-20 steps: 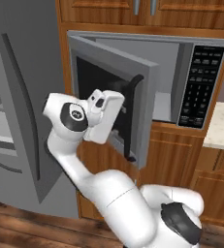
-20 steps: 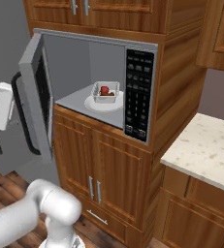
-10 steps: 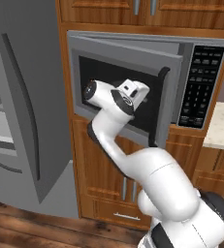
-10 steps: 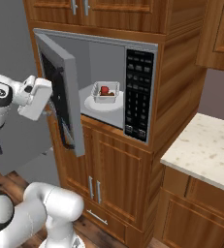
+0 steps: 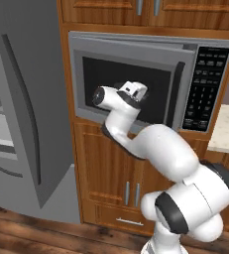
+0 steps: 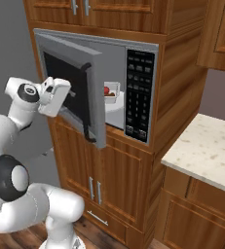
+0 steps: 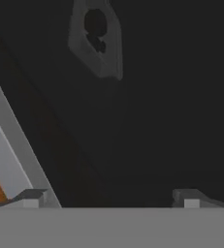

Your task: Place the tupperware containing the chicken drumstick and bell pepper meal in the microwave. Close the microwave door and press the start button to reheat the meal.

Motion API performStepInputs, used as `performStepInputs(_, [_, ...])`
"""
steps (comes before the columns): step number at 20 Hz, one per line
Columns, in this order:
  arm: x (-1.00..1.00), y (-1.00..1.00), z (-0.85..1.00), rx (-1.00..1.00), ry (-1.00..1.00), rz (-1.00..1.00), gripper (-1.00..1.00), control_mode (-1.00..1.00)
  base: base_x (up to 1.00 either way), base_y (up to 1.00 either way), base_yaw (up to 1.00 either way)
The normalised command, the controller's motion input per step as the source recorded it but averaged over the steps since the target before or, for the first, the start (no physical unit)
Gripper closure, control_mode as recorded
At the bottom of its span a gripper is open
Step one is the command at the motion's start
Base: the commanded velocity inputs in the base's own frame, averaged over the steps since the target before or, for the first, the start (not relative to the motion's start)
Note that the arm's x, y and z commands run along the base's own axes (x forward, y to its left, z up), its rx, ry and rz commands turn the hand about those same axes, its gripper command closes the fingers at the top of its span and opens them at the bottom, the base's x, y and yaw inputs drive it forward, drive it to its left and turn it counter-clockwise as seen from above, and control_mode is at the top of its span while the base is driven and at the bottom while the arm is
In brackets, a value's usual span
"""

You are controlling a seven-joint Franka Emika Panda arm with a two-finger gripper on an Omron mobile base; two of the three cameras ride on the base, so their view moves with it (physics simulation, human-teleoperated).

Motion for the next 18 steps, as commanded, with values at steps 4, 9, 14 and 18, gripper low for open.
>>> performStepInputs(4, [1.00, -0.19, 0.00, 0.00, -0.02, 0.00, -1.00, -1.00, 0.00, 0.00, 0.00])
performStepInputs(9, [1.00, -0.33, 0.00, 0.00, -0.05, 0.02, -1.00, -1.00, 0.00, 0.00, 0.00])
performStepInputs(14, [0.86, -0.38, 0.00, 0.00, -0.06, 0.07, -1.00, -1.00, 0.00, 0.00, 0.00])
performStepInputs(18, [0.46, -0.42, 0.00, 0.00, -0.11, 0.12, -1.00, -1.00, 0.00, 0.00, 0.00])
